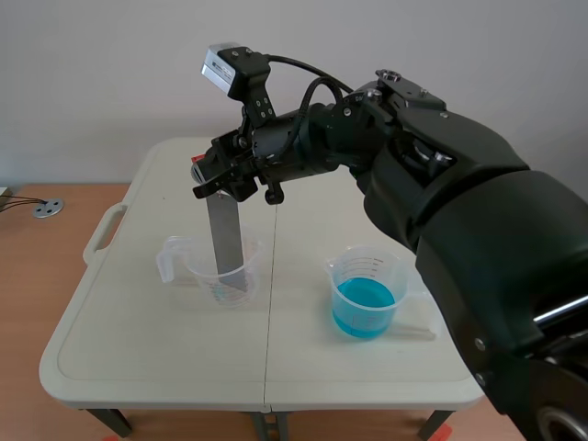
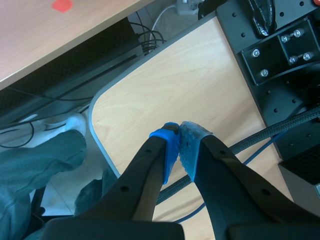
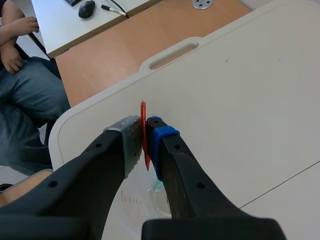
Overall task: Hold the metal plate by the orange handle, dip it into the blue solution, take it out and point at it, then put the plate back in the beaker on the left.
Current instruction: 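Put the plate into the left beaker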
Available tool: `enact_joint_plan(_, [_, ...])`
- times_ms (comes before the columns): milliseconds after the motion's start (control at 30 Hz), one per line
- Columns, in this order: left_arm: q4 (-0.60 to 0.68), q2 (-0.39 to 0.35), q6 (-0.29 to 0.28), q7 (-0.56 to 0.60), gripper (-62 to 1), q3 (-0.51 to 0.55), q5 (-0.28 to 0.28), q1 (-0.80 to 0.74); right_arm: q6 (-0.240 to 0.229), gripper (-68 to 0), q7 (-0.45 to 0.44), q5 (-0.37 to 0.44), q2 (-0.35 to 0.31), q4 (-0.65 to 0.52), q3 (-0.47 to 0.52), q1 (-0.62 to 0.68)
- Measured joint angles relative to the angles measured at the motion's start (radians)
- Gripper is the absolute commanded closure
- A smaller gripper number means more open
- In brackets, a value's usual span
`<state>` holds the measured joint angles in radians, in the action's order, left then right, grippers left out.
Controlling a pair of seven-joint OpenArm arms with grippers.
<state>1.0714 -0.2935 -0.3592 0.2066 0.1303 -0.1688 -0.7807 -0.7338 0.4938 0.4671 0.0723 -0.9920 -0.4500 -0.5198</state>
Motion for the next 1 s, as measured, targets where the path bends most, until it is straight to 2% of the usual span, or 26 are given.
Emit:
enact_joint_plan(100, [0.0, 0.0, 0.0, 0.0, -2.7, 0.0, 0.0, 0.0, 0.0, -14.7, 0.004, 0.001, 0.0, 0.0, 0.0, 0.0])
enact_joint_plan(167, [0.0, 0.0, 0.0, 0.0, -2.8, 0.0, 0.0, 0.0, 0.006, -29.3, 0.028, 0.0, 0.0, 0.0, 0.0, 0.0])
enact_joint_plan(233, [0.0, 0.0, 0.0, 0.0, -2.8, 0.0, 0.0, 0.0, 0.042, -43.8, 0.03, -0.005, 0.0, 0.0, 0.0, 0.002])
enact_joint_plan(267, [0.0, 0.0, 0.0, 0.0, -3.2, 0.0, 0.0, 0.0, 0.045, -50.5, 0.03, -0.005, 0.0, 0.0, 0.0, 0.002])
enact_joint_plan(300, [0.0, 0.0, 0.0, 0.0, -6.0, 0.0, 0.0, 0.0, 0.045, -57.5, 0.03, -0.006, 0.0, 0.0, 0.0, 0.002])
enact_joint_plan(333, [0.0, 0.0, 0.0, 0.0, -12.6, 0.0, 0.0, 0.0, 0.045, -64.0, 0.029, -0.006, 0.0, 0.0, 0.0, 0.002])
enact_joint_plan(367, [0.0, 0.0, 0.0, 0.0, -23.1, 0.0, 0.0, 0.0, 0.045, -66.7, 0.03, -0.006, 0.0, 0.0, 0.0, 0.002])
enact_joint_plan(467, [0.0, 0.0, 0.0, 0.0, -62.3, 0.0, -0.007, 0.0, 0.045, -66.5, 0.027, -0.006, 0.0, 0.0, 0.0, 0.002])
enact_joint_plan(800, [0.0, 0.0, 0.0, 0.026, -62.3, 0.0, -0.006, 0.0, 0.045, -66.5, 0.027, -0.006, 0.0, 0.0, 0.005, 0.002])
enact_joint_plan(1000, [0.0, 0.0, 0.0, 0.026, -62.3, 0.0, -0.006, 0.0, 0.045, -66.5, 0.057, -0.003, 0.0, -0.014, 0.083, 0.002])
